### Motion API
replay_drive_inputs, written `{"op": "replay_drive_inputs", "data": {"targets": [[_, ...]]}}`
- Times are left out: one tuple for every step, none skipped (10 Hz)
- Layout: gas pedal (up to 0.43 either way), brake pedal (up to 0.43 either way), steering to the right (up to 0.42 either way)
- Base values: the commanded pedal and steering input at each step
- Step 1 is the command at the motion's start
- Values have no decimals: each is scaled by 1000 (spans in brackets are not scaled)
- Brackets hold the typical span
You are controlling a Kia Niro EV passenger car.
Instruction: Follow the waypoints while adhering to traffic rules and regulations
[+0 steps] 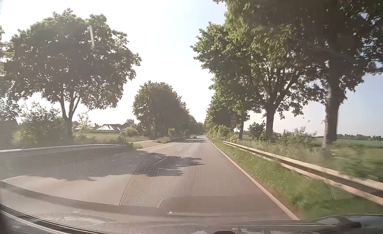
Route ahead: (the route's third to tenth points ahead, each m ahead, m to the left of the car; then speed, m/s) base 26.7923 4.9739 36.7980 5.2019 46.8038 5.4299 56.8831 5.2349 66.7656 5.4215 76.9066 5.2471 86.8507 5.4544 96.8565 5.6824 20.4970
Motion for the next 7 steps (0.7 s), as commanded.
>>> {"op": "replay_drive_inputs", "data": {"targets": [[228, 0, 4], [228, 0, 4], [228, 0, 3], [220, 0, 3], [220, 0, 2], [220, 0, 2], [220, 0, 1]]}}
